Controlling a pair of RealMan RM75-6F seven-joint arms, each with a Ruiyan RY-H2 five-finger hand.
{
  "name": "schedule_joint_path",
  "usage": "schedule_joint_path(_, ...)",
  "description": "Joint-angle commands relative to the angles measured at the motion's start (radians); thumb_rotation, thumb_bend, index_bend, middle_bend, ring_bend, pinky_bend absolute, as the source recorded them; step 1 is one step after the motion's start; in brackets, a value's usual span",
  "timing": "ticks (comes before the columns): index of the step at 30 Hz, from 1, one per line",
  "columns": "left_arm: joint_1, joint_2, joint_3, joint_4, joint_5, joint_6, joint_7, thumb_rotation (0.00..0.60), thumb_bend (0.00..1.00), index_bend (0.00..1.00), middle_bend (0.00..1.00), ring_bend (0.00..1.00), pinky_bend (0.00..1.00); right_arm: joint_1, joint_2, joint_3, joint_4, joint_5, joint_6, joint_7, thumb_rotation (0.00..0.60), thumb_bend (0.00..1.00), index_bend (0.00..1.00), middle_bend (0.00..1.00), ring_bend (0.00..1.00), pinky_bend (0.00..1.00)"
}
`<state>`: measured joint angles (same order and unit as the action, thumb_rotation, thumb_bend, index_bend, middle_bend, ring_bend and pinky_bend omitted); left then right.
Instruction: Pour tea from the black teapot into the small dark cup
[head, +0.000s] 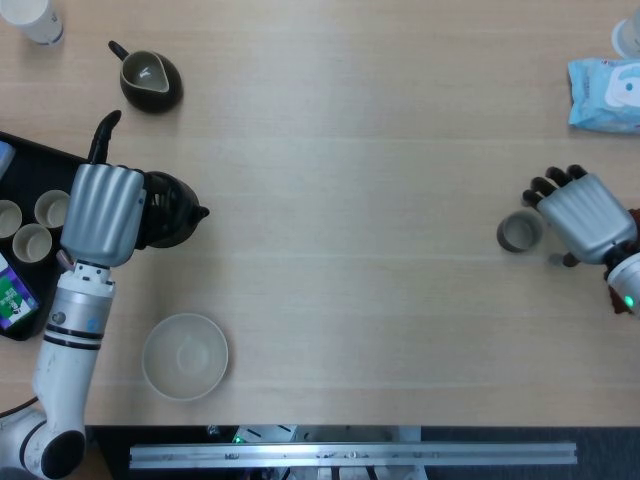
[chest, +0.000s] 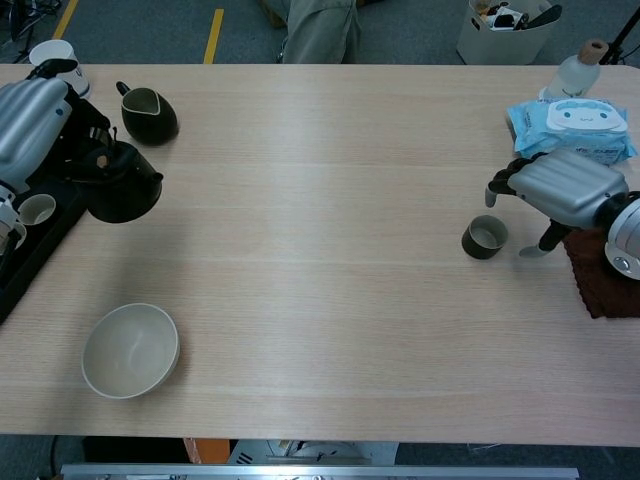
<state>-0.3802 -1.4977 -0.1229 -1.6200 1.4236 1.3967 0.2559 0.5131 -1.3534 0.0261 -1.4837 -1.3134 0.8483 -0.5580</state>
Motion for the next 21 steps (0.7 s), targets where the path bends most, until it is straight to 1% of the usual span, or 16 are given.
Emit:
schedule_joint_path(1, 0.001, 0.000, 0.000, 0.001, 0.001, -0.001, -0.002, 0.549, 0.32, 1.00, 1.00, 0.87, 0.09, 0.012, -0.019, -0.005, 0.017, 0.019, -0.010, -0.022, 0.600, 0.06, 0.31, 0.28, 0.20, 0.27)
schedule_joint_path(13, 0.009, 0.005, -0.001, 0.001, 0.004, -0.001, -0.014, 0.569, 0.32, 1.00, 1.00, 0.87, 0.09, 0.059, -0.096, -0.005, 0.070, 0.100, -0.035, -0.094, 0.600, 0.06, 0.31, 0.28, 0.20, 0.27)
schedule_joint_path(16, 0.012, 0.008, -0.002, 0.002, 0.004, 0.000, -0.018, 0.571, 0.31, 1.00, 1.00, 0.87, 0.09, 0.066, -0.103, -0.008, 0.072, 0.117, -0.035, -0.106, 0.600, 0.08, 0.32, 0.28, 0.20, 0.27)
schedule_joint_path(21, 0.016, 0.012, -0.001, 0.001, 0.007, 0.003, -0.024, 0.575, 0.32, 1.00, 1.00, 0.87, 0.09, 0.078, -0.107, -0.012, 0.068, 0.149, -0.038, -0.125, 0.600, 0.13, 0.38, 0.28, 0.20, 0.27)
